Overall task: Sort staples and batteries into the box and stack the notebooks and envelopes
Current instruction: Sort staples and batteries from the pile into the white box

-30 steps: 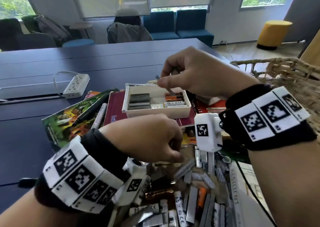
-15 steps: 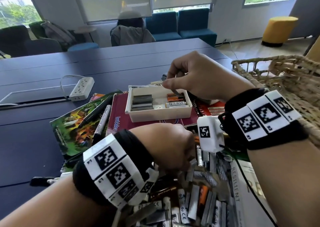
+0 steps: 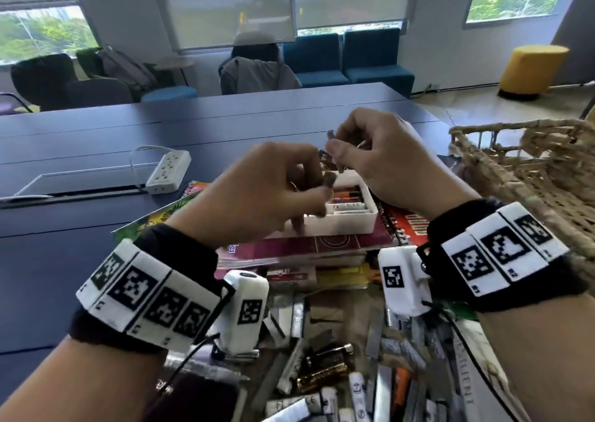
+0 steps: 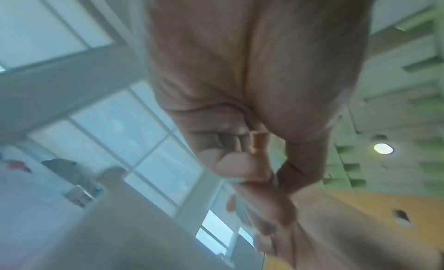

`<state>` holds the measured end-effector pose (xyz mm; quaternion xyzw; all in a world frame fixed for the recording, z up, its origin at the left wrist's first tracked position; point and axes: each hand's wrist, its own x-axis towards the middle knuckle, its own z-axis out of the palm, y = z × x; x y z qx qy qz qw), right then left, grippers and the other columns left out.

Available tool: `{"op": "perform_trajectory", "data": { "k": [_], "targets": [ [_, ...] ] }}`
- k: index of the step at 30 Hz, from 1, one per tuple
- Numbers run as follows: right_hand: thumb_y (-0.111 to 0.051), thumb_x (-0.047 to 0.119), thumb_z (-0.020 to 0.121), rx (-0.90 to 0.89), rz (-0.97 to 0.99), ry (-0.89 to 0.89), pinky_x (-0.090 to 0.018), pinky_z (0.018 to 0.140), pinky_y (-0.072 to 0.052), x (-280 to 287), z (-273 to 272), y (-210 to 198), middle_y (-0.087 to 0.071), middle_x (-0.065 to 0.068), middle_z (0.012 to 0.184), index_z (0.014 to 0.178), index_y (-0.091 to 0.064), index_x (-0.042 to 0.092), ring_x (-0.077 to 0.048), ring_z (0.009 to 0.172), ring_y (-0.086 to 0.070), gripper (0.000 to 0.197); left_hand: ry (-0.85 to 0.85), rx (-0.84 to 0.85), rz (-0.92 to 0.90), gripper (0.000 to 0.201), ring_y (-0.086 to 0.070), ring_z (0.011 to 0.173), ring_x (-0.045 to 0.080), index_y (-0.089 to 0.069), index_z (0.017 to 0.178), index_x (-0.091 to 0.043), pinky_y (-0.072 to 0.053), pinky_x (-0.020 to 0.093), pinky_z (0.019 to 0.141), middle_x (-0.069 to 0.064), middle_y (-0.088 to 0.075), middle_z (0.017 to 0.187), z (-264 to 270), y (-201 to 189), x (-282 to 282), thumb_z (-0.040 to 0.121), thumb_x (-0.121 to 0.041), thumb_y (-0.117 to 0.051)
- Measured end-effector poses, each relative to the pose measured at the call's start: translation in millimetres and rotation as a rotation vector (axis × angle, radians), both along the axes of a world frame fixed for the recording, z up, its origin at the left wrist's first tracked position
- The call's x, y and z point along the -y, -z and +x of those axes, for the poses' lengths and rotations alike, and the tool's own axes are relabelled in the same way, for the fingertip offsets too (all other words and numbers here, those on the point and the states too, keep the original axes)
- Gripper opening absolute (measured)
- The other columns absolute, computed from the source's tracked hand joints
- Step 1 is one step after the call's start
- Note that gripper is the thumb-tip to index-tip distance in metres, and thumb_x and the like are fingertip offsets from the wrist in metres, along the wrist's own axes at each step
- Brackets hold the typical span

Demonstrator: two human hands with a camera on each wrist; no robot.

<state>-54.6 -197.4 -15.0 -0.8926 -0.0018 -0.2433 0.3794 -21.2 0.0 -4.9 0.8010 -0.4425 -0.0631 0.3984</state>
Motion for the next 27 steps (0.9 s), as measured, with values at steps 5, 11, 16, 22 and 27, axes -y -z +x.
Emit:
{"op": "perform_trajectory", "data": {
  "k": [5,11,16,22,27],
  "targets": [
    [-0.070,0.030,0.096,-0.030,0.031,-0.082,-0.030,0.070,-0.057,-8.1,0.0,9.4,-0.072,0.002,0.080,0.094,-0.065,0.020,-0.012,0.071,-0.065,0.012,-0.233,0.005,-0.255,0.010,-0.066,0.055,0.019,-0.061,0.098,-0.010,-0.051,0.025,0.052,0.008,-0.075,0.079,26.2,5.2,-17.9,0.095,-0.012,-0.070],
    [-0.073,0.018,0.095,-0.021,0.131,-0.124,-0.015,0.055,-0.048,-13.5,5.4,19.5,-0.067,0.000,0.076,0.095,-0.069,0.017,0.001,0.055,-0.052,0.004,-0.354,0.089,-0.142,0.008,-0.068,0.063,0.009,-0.071,0.095,-0.020,-0.053,0.023,0.063,-0.004,-0.073,0.081,40.7,15.8,-27.9,0.090,-0.024,-0.076],
    [-0.074,0.013,0.093,-0.021,0.133,-0.102,-0.017,0.058,-0.053,-13.2,8.2,25.3,-0.066,0.001,0.080,0.099,-0.071,0.020,0.001,0.058,-0.054,0.009,-0.379,0.172,-0.032,0.009,-0.058,0.056,-0.005,-0.073,0.091,-0.027,-0.034,0.007,0.052,-0.012,-0.071,0.086,40.8,18.1,-25.5,0.088,-0.034,-0.078],
    [-0.074,0.012,0.092,-0.030,0.107,-0.077,-0.016,0.061,-0.053,-14.5,9.0,26.3,-0.066,0.006,0.079,0.105,-0.073,0.019,0.004,0.059,-0.054,0.015,-0.367,0.205,0.048,0.007,-0.062,0.065,0.002,-0.076,0.084,-0.029,-0.044,0.023,0.063,-0.012,-0.070,0.076,48.5,19.6,-19.1,0.084,-0.032,-0.082],
    [-0.074,0.014,0.092,-0.039,0.105,-0.082,-0.013,0.060,-0.050,-15.1,9.6,27.2,-0.068,0.005,0.081,0.106,-0.073,0.020,0.004,0.059,-0.054,0.015,-0.379,0.289,0.140,0.007,-0.062,0.070,0.001,-0.077,0.088,-0.030,-0.047,0.025,0.065,-0.014,-0.068,0.075,51.8,23.6,-17.7,0.084,-0.025,-0.081]
  ]
}}
